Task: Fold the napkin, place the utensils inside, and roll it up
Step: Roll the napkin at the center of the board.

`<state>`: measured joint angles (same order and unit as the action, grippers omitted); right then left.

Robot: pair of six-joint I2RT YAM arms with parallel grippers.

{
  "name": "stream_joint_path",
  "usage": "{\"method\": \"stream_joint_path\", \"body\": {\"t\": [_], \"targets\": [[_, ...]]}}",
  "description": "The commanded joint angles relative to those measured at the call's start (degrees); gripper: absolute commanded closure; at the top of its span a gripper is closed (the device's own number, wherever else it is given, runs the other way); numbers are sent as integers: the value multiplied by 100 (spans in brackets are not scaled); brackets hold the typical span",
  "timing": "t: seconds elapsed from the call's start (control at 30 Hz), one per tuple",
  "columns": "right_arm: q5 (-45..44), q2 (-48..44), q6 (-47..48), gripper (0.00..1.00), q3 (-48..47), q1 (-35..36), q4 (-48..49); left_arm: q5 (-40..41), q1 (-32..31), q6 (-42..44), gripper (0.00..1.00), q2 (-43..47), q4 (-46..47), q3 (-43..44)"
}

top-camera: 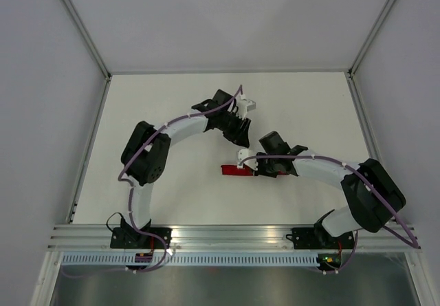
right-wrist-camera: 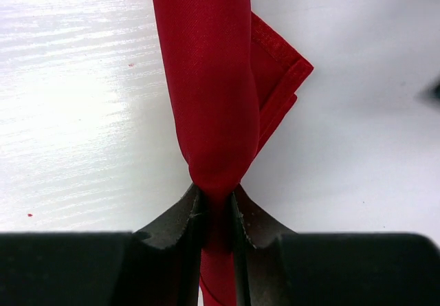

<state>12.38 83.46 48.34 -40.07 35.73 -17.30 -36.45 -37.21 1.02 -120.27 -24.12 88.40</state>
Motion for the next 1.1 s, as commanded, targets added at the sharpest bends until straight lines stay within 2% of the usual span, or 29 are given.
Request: {"method": "stream_joint_path", "body": {"t": [0.0, 0.07, 0.23, 0.37, 0.47, 0.6, 0.7, 0.83, 0.93, 1.07], "targets": [[185, 311, -324, 78, -324, -13, -1055, 1138, 266, -794, 52, 846, 724, -252], [273, 539, -430, 78, -492, -22, -1283, 1811, 328, -1136, 52, 1206, 759, -393], [423, 1083, -886, 78, -1037, -83, -1557, 2624, 425, -1665, 51, 1980, 725, -824], [686, 1444, -1150, 78, -1380, -311, -1767, 3616, 425, -2603, 48, 2901, 610, -1673], [835, 1717, -1396, 78, -1652, -443, -1856, 3907, 425, -3149, 47, 3551, 952, -2560], [994, 2147, -1625, 78, -1994, -496, -1961, 3838, 373, -3809, 47, 4124, 1725, -3705], [1160, 2480, -1897, 78, -2266, -514, -2067, 3847, 189, -4153, 47, 4152, 2226, -4225], [1520, 2921, -2161, 78, -2724, -567, -2321, 3996, -180, -4364, 46, 3837, 2719, -4375], [1880, 3307, -2066, 78, -3146, -593, -2698, 4040, -471, -4172, 45, 3486, 2913, -4218], [2180, 3878, -1583, 78, -3734, -698, -3593, 4329, -778, -3216, 46, 3326, 3027, -4120]]}}
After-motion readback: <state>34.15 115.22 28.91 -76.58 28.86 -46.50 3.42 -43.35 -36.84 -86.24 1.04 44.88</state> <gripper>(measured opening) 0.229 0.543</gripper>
